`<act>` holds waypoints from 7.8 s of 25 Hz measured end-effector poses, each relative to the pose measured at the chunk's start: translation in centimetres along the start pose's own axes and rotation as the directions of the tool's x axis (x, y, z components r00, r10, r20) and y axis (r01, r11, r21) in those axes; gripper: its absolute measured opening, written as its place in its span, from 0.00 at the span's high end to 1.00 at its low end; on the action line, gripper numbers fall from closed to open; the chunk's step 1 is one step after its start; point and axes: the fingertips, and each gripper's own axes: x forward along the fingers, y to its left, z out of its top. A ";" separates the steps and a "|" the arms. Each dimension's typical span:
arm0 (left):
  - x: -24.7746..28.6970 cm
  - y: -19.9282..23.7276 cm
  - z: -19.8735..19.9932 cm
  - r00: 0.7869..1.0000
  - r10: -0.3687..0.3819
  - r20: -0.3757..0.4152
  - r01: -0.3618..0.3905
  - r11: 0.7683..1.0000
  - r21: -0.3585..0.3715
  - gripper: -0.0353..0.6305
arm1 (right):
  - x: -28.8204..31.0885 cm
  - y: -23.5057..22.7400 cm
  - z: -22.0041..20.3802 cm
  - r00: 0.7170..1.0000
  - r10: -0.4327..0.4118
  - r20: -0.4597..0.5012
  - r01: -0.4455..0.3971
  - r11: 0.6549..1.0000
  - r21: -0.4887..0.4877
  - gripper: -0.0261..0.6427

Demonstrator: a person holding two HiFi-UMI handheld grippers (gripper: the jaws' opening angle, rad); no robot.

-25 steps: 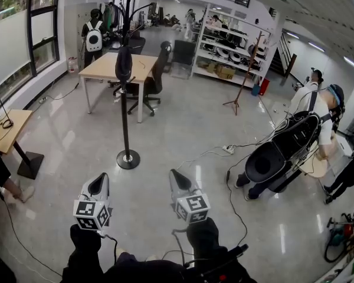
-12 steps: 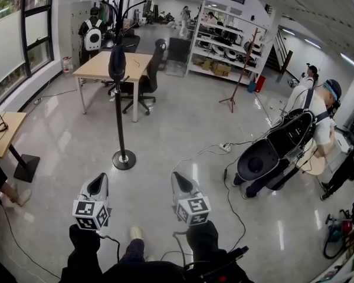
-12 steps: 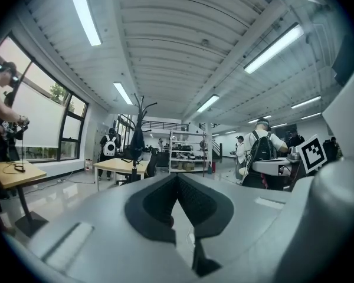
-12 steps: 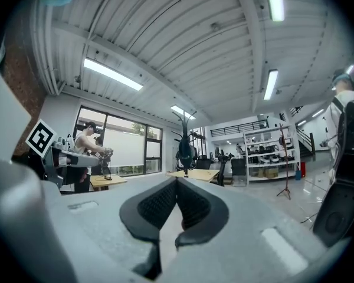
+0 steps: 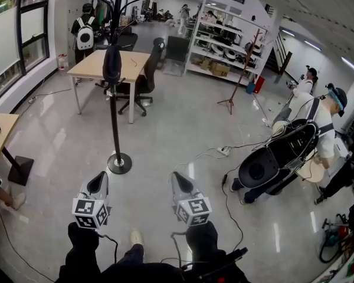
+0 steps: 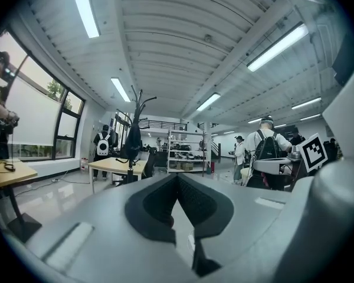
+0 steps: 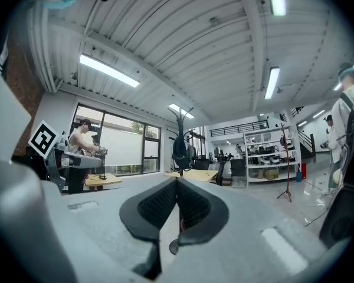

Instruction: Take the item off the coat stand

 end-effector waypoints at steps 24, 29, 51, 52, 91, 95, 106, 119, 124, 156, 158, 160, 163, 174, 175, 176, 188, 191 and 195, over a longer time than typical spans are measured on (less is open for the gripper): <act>16.6 10.3 3.1 1.000 -0.018 0.016 0.018 1.000 0.015 0.94 | 18.4 -4.6 1.8 1.000 0.005 0.020 -0.005 1.000 -0.003 0.96; 18.5 11.3 3.5 0.999 -0.029 0.018 0.029 0.999 0.026 0.94 | 20.6 -5.1 2.0 1.000 0.000 0.031 0.001 1.000 -0.008 0.96; 25.4 13.3 3.2 1.000 0.005 0.021 -0.005 1.000 0.026 0.94 | 27.5 -9.5 1.6 0.999 0.018 0.038 -0.018 1.000 -0.018 0.96; 25.9 13.5 3.4 1.000 0.009 0.023 -0.010 1.000 0.027 0.94 | 28.1 -9.9 1.6 0.999 0.023 0.039 -0.022 1.000 -0.016 0.96; 40.2 17.9 7.3 0.967 0.250 0.054 -0.252 0.967 0.039 0.94 | 44.1 -18.7 2.6 0.976 0.216 0.031 -0.217 0.976 0.008 0.96; 40.9 18.5 8.0 0.958 0.278 0.071 -0.281 0.959 0.036 0.94 | 45.7 -19.0 3.0 0.968 0.248 0.037 -0.249 0.969 -0.001 0.96; 42.1 19.3 8.1 0.937 0.343 0.066 -0.345 0.938 0.032 0.94 | 49.4 -19.7 3.3 0.943 0.330 0.050 -0.330 0.944 -0.001 0.96; 42.0 19.8 7.9 0.918 0.392 0.067 -0.394 0.918 0.035 0.94 | 50.9 -19.3 2.6 0.924 0.380 0.047 -0.381 0.925 0.003 0.96; 42.4 20.3 8.3 0.916 0.395 0.067 -0.398 0.917 0.034 0.94 | 51.3 -19.6 2.7 0.928 0.369 0.046 -0.370 0.929 0.008 0.96; 45.1 26.2 16.8 0.844 0.488 0.222 -0.520 0.847 0.113 0.60 | 51.9 -21.0 2.1 0.950 0.311 0.029 -0.311 0.950 0.007 0.96; 45.4 26.6 17.1 0.843 0.489 0.225 -0.522 0.845 0.119 0.57 | 51.9 -21.1 2.0 0.951 0.308 0.027 -0.308 0.951 0.006 0.96; 45.7 26.9 17.4 0.840 0.492 0.228 -0.527 0.841 0.124 0.54 | 51.8 -21.2 2.0 0.953 0.303 0.024 -0.303 0.953 0.006 0.96; 45.9 27.9 17.8 0.822 0.517 0.240 -0.552 0.827 0.107 0.47 | 51.9 -21.5 1.9 0.955 0.297 0.020 -0.297 0.955 0.005 0.96; 47.3 30.2 17.4 0.837 0.507 0.207 -0.534 0.840 0.101 0.30 | 52.9 -21.6 1.4 0.961 0.275 0.013 -0.275 0.961 0.005 0.96; 47.4 30.4 17.4 0.840 0.502 0.203 -0.529 0.843 0.103 0.28 | 53.1 -21.5 1.4 0.962 0.274 0.011 -0.274 0.962 0.005 0.96; 47.6 30.6 17.4 0.843 0.498 0.201 -0.524 0.845 0.103 0.27 | 53.2 -21.4 1.3 0.962 0.274 0.009 -0.274 0.962 0.005 0.96; 49.5 31.6 17.4 0.870 0.455 0.189 -0.474 0.877 0.073 0.27 | 54.1 -21.8 1.5 0.969 0.247 0.007 -0.247 0.969 0.004 0.96; 49.6 31.9 17.7 0.866 0.462 0.194 -0.480 0.875 0.063 0.37 | 54.3 -22.0 1.6 0.971 0.239 0.007 -0.239 0.971 0.004 0.96; 49.6 32.0 17.8 0.864 0.465 0.192 -0.483 0.873 0.059 0.46 | 54.3 -22.0 1.5 0.973 0.230 0.002 -0.230 0.973 0.000 0.96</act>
